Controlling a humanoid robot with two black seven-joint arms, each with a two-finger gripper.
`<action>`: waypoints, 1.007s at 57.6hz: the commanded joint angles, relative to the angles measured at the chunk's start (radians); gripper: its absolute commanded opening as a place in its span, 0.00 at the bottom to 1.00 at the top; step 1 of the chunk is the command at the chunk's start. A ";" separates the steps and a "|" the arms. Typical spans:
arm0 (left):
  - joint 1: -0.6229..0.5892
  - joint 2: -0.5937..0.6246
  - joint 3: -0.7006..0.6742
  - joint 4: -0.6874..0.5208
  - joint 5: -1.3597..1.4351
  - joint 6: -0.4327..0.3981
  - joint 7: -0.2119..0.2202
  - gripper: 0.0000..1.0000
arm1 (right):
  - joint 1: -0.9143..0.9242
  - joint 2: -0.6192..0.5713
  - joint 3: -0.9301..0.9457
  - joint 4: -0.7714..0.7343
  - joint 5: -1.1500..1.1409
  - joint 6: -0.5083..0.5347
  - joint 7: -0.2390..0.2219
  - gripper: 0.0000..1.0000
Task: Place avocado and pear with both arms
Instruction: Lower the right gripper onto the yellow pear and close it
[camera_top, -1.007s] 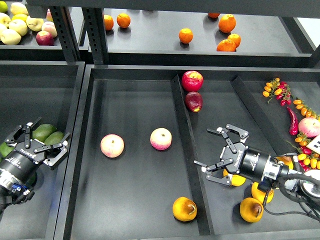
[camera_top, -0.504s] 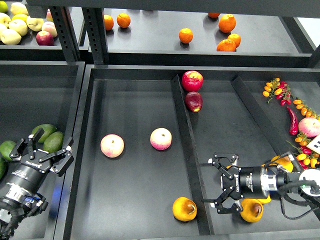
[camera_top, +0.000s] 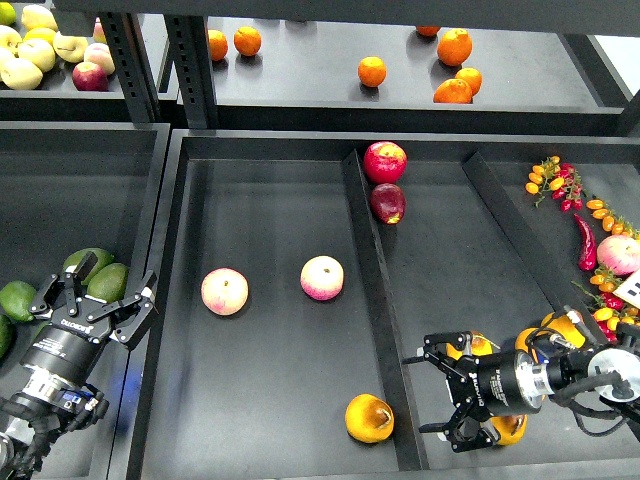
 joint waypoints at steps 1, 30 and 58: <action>0.010 0.000 0.002 -0.010 0.002 0.000 0.000 0.99 | 0.000 0.035 -0.015 -0.017 0.006 -0.008 0.000 1.00; 0.012 0.000 0.002 -0.007 0.002 0.000 0.000 0.99 | -0.004 0.170 -0.061 -0.183 0.000 -0.026 0.000 1.00; 0.016 0.000 0.014 -0.006 0.002 0.000 0.000 0.99 | -0.006 0.257 -0.061 -0.277 0.001 -0.026 0.000 1.00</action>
